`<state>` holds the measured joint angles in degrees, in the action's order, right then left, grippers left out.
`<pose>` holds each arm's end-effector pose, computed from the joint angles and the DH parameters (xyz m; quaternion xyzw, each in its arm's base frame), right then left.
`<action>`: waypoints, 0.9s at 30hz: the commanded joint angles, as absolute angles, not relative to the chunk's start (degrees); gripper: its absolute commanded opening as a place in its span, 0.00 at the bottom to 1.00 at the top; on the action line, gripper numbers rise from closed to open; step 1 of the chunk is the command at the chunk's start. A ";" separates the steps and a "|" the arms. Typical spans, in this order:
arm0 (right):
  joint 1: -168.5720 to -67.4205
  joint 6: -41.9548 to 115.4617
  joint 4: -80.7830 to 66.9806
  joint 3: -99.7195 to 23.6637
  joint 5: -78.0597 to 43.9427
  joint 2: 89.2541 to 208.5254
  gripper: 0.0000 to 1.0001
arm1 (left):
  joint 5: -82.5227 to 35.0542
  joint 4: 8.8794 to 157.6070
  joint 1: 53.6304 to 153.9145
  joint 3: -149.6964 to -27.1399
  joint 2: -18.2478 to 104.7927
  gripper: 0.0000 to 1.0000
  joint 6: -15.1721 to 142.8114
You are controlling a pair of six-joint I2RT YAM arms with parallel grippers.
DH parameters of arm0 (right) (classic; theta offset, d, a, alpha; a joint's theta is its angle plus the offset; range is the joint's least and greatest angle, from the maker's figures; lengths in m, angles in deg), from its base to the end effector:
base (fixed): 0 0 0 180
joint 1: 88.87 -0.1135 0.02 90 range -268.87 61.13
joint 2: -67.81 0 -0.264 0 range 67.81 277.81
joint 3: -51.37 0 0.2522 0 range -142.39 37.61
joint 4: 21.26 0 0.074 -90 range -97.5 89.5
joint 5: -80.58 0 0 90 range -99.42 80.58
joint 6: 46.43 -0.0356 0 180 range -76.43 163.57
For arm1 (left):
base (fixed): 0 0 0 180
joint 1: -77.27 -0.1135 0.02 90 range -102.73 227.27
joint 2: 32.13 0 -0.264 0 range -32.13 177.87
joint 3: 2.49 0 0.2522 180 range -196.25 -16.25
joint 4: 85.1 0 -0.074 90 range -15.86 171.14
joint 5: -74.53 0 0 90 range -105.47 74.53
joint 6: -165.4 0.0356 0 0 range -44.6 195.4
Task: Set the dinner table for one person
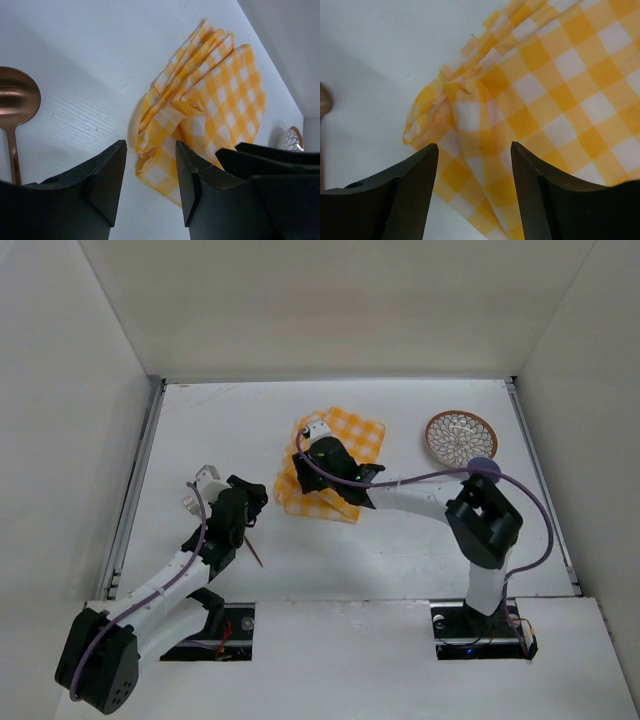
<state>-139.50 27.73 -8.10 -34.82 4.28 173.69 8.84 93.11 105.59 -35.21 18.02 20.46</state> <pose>0.2735 0.3200 0.2235 -0.2062 0.8491 0.1727 0.4546 0.1759 -0.0782 0.2056 -0.3021 0.7475 -0.2478 0.5372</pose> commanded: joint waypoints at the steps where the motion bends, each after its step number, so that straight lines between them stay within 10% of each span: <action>1: -139.80 32.93 -0.65 -41.83 7.63 178.01 0.66 | 4.22 92.39 104.21 -34.00 16.21 0.41 21.08; 13: -141.29 35.04 6.91 -54.32 10.79 189.18 0.69 | -1.14 91.42 102.72 -34.18 19.19 0.42 24.77; 27: -143.32 32.86 -2.30 -50.65 22.23 183.67 0.18 | -5.09 91.33 103.33 -37.25 27.70 0.57 27.76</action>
<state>-142.91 35.40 3.42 -52.46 19.23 190.70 -1.85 91.14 102.77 -34.23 24.86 25.66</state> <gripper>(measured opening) 0.191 0.561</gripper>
